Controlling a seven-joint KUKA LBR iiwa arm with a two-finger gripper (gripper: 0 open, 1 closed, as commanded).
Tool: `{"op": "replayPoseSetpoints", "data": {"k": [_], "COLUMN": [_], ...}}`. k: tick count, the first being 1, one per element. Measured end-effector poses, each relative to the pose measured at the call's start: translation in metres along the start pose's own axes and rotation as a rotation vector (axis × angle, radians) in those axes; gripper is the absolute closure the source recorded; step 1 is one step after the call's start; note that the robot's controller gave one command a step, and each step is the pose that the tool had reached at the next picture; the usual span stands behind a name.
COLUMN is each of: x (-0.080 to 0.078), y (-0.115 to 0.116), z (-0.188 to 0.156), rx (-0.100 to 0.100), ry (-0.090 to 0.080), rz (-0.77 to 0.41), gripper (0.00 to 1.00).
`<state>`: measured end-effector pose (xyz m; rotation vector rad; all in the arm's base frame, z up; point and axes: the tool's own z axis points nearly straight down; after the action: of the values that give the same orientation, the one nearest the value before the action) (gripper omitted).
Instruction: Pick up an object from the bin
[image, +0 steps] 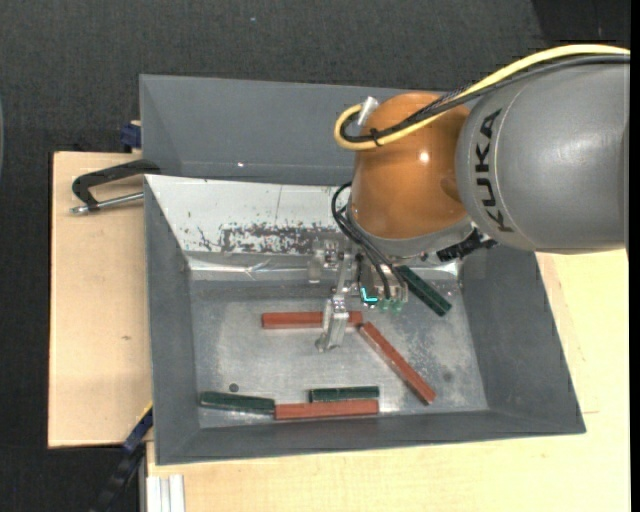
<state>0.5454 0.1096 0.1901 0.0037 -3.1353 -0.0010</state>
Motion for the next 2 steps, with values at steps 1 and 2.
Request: {"op": "replayPoseSetpoints", "data": {"k": [1, 2], "x": [-0.002, -0.009], "y": [0.000, 0.001], "z": [-0.004, 0.034], "rx": [-0.001, -0.001], "ry": [-0.008, -0.016], "rz": [0.001, -0.045], "gripper": [0.00, 0.00]}}
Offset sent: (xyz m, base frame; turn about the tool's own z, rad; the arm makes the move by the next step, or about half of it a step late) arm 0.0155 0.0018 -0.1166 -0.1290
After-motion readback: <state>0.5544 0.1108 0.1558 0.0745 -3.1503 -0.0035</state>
